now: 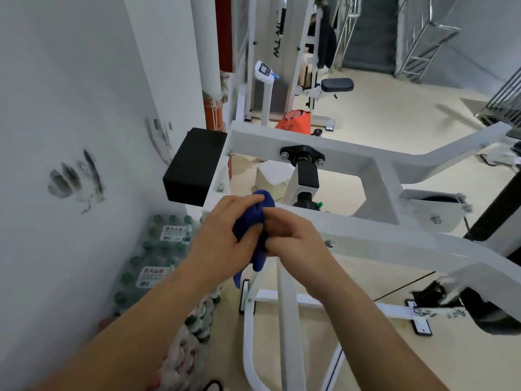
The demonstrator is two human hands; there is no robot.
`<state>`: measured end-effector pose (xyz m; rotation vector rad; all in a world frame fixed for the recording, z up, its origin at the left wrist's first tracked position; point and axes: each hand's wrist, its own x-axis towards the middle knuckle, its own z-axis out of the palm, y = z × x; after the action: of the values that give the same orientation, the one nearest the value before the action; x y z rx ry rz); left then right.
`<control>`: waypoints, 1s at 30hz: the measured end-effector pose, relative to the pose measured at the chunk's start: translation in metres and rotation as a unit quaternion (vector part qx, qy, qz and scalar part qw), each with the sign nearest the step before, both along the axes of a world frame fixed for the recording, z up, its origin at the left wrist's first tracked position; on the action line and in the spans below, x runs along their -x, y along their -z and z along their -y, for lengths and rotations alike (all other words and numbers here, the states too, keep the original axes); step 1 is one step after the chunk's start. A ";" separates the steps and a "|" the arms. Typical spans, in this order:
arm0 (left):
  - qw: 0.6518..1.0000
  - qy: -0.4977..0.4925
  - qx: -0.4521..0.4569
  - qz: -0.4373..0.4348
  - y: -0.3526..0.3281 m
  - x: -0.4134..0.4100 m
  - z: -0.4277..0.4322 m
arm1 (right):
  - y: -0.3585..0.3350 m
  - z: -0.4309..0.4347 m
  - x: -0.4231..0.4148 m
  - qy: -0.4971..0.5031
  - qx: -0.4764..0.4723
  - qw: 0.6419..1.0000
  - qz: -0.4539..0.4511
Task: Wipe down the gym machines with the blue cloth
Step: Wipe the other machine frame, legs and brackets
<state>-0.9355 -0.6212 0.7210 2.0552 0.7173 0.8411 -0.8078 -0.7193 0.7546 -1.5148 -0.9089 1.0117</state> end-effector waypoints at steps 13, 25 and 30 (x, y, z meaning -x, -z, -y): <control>0.920 -0.081 -0.255 -0.286 0.005 -0.020 -0.032 | 0.018 -0.027 -0.035 0.166 0.030 0.916 0.363; 0.961 0.112 -0.202 -0.153 0.014 -0.059 0.022 | 0.010 0.010 -0.082 0.175 0.083 0.889 0.415; 0.968 -0.021 -0.182 -0.169 0.021 -0.041 -0.015 | 0.010 0.021 -0.084 0.173 0.086 0.895 0.402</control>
<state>-0.8941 -0.6059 0.7005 2.5621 0.8389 0.6905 -0.7241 -0.7404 0.7450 -2.2115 -1.0572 0.1708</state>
